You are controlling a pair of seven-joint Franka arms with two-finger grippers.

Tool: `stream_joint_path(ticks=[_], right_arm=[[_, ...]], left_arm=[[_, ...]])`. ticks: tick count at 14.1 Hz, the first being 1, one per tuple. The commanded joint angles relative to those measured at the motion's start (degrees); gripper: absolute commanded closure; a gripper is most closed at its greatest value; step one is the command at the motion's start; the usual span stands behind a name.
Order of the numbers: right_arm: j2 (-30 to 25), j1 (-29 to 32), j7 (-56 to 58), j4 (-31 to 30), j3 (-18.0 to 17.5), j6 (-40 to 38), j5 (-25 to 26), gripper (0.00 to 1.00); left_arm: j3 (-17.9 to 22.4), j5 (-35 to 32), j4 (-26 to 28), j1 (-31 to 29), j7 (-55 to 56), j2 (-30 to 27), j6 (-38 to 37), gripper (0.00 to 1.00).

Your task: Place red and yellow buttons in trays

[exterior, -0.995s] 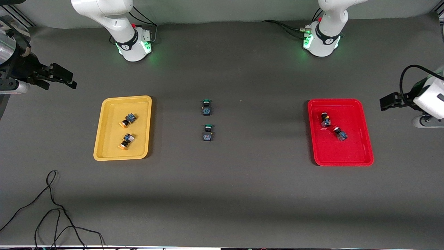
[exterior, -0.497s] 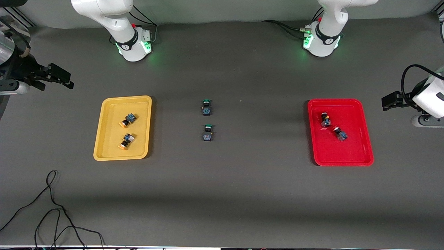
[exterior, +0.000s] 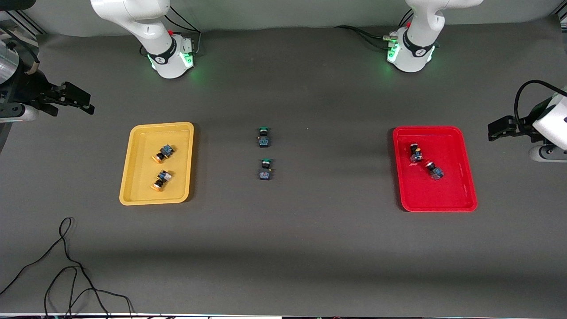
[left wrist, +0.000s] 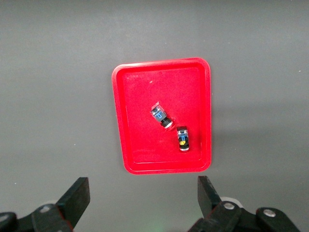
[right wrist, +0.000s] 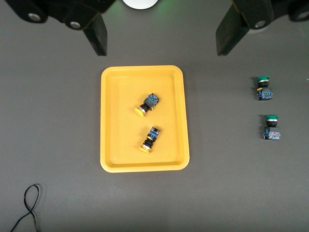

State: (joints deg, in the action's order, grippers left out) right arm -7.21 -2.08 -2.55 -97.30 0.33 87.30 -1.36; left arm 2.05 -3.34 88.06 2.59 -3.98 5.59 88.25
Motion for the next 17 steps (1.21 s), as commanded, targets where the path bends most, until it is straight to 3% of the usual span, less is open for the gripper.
stream_joint_path(ticks=[1,7,17], right_arm=[[1.23,0.06,1.5,1.94,0.2,-1.17,0.56,0.0],[1.23,0.15,1.49,2.12,0.2,-0.82,0.56,0.0],[1.23,0.15,1.49,2.21,0.2,-0.73,0.39,0.0]], left_arm=[[0.59,0.26,-2.8,0.58,-1.91,-0.06,-3.25,0.01],[0.5,0.09,1.05,0.67,-2.0,-4.53,-2.56,0.01],[0.41,0.09,1.41,0.75,-1.91,-4.71,-2.74,0.0]])
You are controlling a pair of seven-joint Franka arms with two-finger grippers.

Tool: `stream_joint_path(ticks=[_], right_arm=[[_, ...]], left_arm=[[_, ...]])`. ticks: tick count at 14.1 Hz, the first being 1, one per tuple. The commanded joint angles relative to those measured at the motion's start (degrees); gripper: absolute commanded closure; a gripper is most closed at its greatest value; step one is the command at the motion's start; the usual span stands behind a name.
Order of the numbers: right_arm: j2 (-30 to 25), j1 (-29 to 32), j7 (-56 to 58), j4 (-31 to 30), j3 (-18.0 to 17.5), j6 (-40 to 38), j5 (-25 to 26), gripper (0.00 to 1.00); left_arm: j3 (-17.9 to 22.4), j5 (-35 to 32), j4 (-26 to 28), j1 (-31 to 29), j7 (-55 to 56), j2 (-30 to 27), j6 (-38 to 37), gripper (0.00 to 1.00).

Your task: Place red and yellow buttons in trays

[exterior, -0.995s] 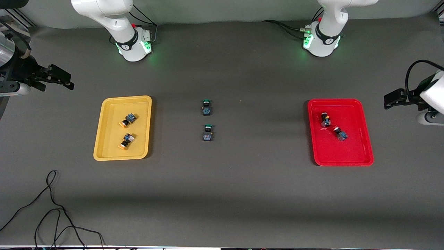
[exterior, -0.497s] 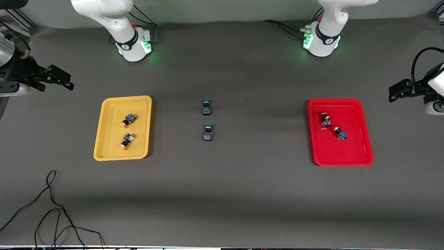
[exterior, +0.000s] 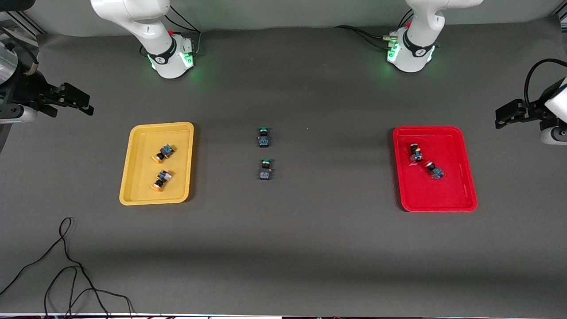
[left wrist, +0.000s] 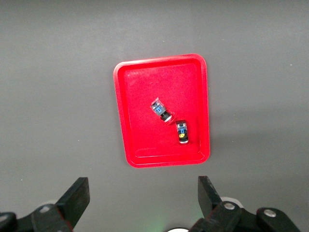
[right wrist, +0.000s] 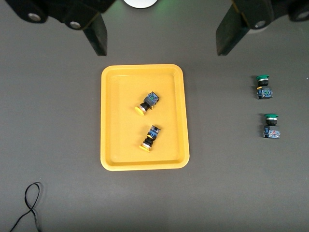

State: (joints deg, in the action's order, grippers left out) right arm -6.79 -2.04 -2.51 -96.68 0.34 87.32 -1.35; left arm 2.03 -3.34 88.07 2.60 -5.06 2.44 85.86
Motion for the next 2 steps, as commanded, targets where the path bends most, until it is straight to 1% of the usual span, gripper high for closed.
stream_joint_path(ticks=[1,2], right_arm=[[0.81,0.11,1.46,1.58,0.19,-0.75,0.3,0.0],[0.81,0.11,1.46,1.49,0.19,-0.75,0.29,0.0]], left_arm=[[0.51,0.09,1.4,0.73,-0.83,-1.56,-0.34,0.01],[0.51,0.09,1.4,0.73,-0.83,-1.56,-0.34,0.01]])
